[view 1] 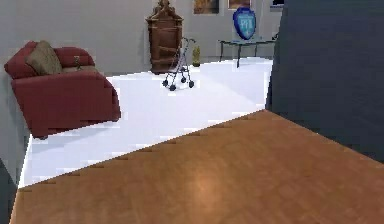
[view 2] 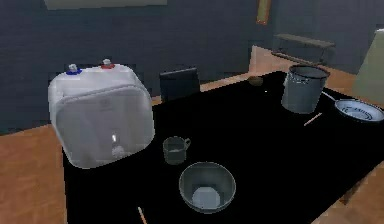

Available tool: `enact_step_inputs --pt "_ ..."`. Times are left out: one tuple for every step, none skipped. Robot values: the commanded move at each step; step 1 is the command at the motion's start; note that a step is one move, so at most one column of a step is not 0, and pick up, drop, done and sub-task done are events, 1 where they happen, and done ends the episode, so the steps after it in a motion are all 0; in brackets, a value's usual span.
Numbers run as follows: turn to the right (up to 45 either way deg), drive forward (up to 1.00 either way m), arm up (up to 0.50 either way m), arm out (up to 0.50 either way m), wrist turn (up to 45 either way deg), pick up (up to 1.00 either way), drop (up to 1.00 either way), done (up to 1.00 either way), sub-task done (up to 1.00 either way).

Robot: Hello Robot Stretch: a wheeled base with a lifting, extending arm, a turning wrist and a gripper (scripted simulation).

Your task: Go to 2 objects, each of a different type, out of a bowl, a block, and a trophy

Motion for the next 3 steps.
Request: enact_step_inputs --pt "36.0 0.00 0.00 0.00 0.0 0.00 0.00 0.00 0.00" --pt "45.0 0.00 0.00 0.00 0.0 0.00 0.00 0.00 0.00" --pt "6.0 0.00 0.00 0.00 0.0 0.00 0.00 0.00 0.00"
